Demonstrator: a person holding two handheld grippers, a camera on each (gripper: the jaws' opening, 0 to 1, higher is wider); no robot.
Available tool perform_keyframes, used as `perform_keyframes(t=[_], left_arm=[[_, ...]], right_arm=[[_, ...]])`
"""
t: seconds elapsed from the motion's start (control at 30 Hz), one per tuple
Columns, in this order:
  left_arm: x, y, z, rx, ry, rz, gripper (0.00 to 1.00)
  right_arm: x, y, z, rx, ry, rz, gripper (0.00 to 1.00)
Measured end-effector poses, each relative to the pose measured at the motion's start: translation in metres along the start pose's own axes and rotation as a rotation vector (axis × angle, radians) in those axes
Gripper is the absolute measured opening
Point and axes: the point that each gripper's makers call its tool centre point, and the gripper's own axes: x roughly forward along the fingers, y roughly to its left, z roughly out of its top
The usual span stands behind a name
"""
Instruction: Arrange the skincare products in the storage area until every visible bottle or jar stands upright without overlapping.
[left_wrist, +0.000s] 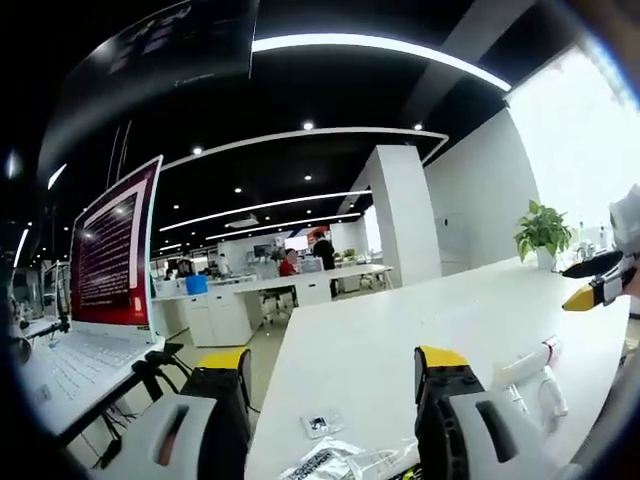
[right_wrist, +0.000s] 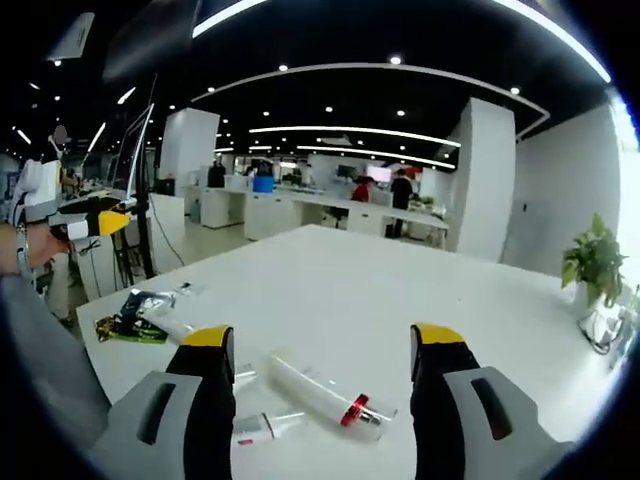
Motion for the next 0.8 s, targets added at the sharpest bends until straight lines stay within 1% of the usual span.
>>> perform_keyframes(t=[0.13, 0.27, 0.4, 0.67, 0.8], left_arm=[[0.001, -0.001, -0.002, 0.024, 0.010, 0.003, 0.71], [0.001, -0.002, -0.003, 0.026, 0.015, 0.000, 0.71], [0.001, -0.002, -0.003, 0.037, 0.015, 0.003, 0.71], [0.001, 0.000, -0.005, 0.037, 0.023, 0.009, 0.71], [0.001, 0.001, -0.004, 0.038, 0.019, 0.011, 0.71]], right_arm=[[0.000, 0.003, -0.003, -0.026, 0.019, 0.003, 0.70], [0.000, 0.001, -0.002, -0.034, 0.017, -0.003, 0.70], [0.001, 0.001, -0.006, -0.044, 0.037, -0.004, 0.70], [0.000, 0.002, -0.011, -0.075, 0.070, -0.005, 0.70], [0.000, 0.000, -0.013, -0.071, 0.078, -0.010, 0.70]])
